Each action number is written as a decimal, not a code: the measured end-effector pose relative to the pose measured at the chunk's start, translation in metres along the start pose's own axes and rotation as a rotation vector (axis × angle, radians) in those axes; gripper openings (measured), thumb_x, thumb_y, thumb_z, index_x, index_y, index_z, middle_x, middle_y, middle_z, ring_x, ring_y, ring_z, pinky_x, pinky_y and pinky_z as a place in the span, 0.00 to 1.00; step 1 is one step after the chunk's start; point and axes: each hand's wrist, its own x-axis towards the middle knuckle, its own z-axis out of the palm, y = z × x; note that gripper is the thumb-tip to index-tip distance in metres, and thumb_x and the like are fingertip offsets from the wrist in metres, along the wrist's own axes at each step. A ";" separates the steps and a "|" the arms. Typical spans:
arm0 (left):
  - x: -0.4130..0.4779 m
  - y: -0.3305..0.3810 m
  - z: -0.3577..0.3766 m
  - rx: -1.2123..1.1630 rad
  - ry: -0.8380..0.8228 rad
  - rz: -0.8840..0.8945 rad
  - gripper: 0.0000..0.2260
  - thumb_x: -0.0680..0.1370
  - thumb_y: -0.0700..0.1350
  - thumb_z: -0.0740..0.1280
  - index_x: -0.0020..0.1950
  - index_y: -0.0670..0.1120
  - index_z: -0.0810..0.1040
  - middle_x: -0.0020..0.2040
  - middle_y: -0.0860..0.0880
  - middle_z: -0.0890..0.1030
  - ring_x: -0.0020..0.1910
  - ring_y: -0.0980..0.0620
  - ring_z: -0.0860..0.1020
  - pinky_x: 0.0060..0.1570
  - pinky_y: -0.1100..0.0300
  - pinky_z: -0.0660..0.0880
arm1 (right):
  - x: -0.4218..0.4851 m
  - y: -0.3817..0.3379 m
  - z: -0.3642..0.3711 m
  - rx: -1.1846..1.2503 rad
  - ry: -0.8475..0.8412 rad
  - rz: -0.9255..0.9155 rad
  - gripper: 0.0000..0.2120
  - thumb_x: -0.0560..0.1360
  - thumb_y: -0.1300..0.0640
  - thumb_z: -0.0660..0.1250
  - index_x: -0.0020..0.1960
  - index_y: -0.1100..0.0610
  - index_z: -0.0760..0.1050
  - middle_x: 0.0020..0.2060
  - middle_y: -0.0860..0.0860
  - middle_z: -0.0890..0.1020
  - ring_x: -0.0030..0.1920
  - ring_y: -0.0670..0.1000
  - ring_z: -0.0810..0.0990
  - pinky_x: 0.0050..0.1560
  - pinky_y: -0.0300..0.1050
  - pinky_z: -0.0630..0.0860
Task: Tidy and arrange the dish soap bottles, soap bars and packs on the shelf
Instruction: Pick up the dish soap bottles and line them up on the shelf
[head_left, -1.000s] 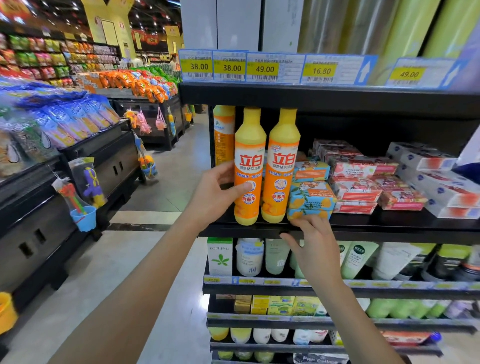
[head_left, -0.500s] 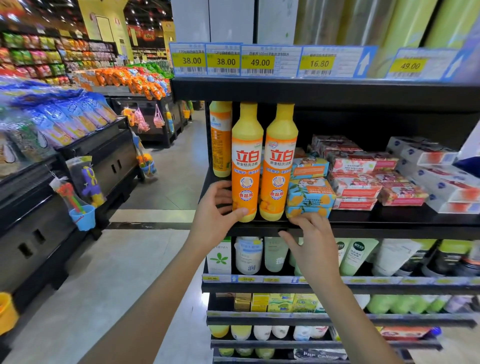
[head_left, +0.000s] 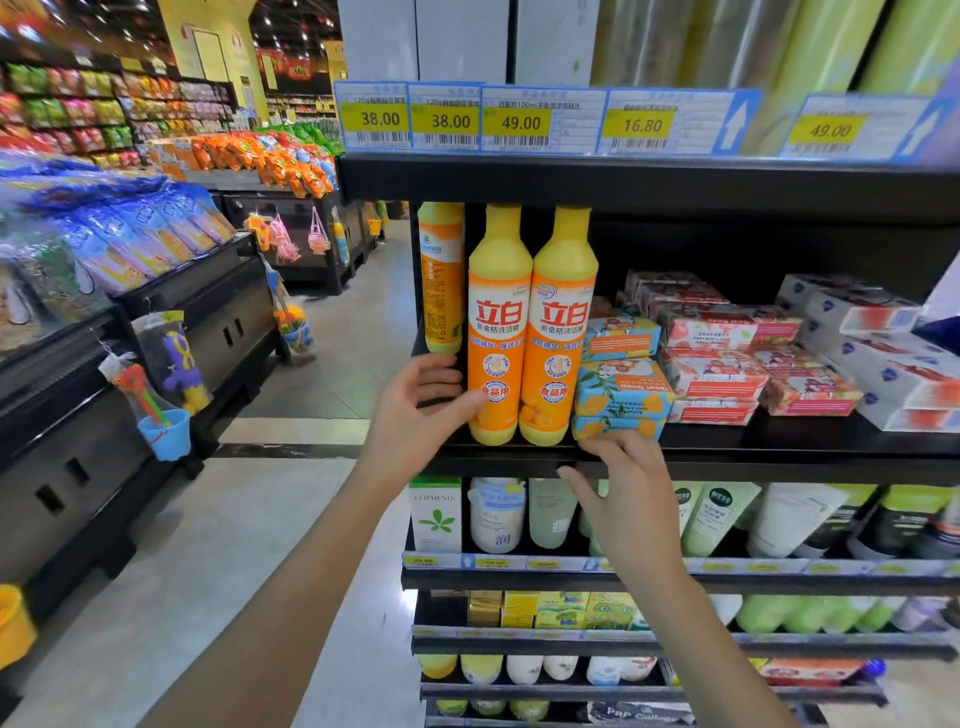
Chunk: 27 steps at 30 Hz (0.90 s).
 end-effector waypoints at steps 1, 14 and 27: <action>0.003 0.002 -0.005 0.002 0.035 0.001 0.21 0.75 0.46 0.76 0.66 0.50 0.76 0.56 0.54 0.83 0.53 0.62 0.82 0.52 0.67 0.79 | 0.000 0.000 0.000 -0.001 -0.001 0.000 0.16 0.70 0.54 0.81 0.55 0.59 0.84 0.50 0.52 0.80 0.53 0.56 0.77 0.53 0.52 0.79; 0.106 0.022 0.002 0.070 0.154 -0.082 0.29 0.77 0.45 0.75 0.76 0.43 0.69 0.71 0.44 0.76 0.70 0.45 0.75 0.68 0.50 0.72 | 0.000 0.001 0.001 0.011 -0.008 0.012 0.16 0.69 0.54 0.81 0.54 0.58 0.83 0.49 0.50 0.80 0.52 0.54 0.78 0.52 0.51 0.79; 0.142 0.006 0.004 0.034 0.163 -0.192 0.26 0.79 0.47 0.73 0.75 0.45 0.72 0.69 0.46 0.78 0.68 0.47 0.77 0.68 0.46 0.74 | 0.002 0.002 0.003 0.004 0.002 0.005 0.17 0.67 0.55 0.83 0.52 0.58 0.84 0.48 0.49 0.81 0.51 0.55 0.79 0.50 0.50 0.78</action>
